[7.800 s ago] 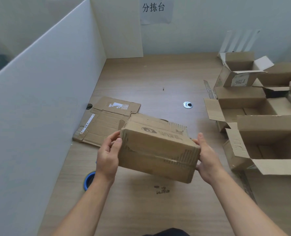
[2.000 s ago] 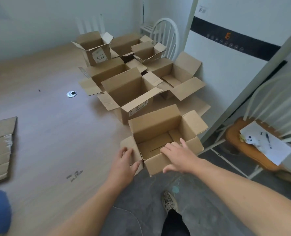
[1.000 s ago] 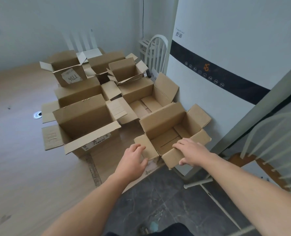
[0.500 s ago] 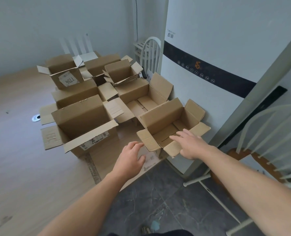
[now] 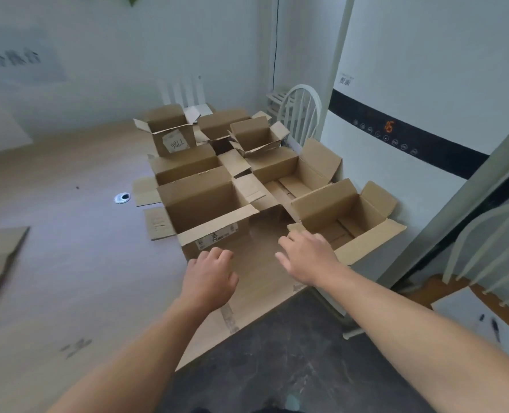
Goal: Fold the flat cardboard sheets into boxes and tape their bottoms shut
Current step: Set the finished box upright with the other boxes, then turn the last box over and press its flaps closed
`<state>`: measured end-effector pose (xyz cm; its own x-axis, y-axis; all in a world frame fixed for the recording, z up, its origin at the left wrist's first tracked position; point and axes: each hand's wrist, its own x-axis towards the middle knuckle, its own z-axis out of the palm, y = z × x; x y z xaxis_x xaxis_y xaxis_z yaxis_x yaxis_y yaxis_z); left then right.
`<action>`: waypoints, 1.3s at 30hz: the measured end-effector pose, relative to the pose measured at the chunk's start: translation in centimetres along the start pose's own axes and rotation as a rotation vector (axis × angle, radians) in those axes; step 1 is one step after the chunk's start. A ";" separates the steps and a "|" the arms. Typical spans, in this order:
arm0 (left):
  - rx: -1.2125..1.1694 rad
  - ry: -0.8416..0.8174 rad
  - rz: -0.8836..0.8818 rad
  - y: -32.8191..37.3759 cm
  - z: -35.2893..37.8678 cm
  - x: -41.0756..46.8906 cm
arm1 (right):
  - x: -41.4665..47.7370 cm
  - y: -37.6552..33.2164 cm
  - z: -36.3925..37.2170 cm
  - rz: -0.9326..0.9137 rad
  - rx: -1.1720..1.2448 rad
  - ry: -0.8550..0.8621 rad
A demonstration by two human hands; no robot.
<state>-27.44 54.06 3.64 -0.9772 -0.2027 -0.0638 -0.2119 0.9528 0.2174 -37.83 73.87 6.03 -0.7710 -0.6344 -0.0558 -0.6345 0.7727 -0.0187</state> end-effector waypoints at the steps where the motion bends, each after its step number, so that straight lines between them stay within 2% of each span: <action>1: 0.024 0.007 -0.014 -1.5 -0.5 -0.8 | 0.4 -1.8 0.0 -0.021 -0.012 0.012; 8: 0.120 0.008 -0.161 -13.9 -3.6 -7.8 | 3.2 -15.8 -0.1 -0.142 -0.028 0.041; 15: 0.186 -0.015 -0.404 -27.2 -6.5 -15.6 | 5.7 -30.6 1.0 -0.330 0.030 -0.005; 27: 0.142 -0.062 -0.704 -41.2 -6.8 -21.3 | 13.2 -46.5 3.5 -0.637 -0.007 -0.089; 33: 0.074 -0.123 -0.847 -48.7 -6.1 -20.4 | 19.5 -52.9 5.9 -0.691 0.023 -0.215; 39: 0.004 -0.184 -0.891 -54.9 -6.3 -19.7 | 23.1 -58.8 9.4 -0.586 0.184 -0.494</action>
<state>3.34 4.31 -0.95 -0.4330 -0.8260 -0.3609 -0.8873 0.4610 0.0096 -17.78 13.97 -3.56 -0.1723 -0.8900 -0.4221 -0.8776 0.3333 -0.3447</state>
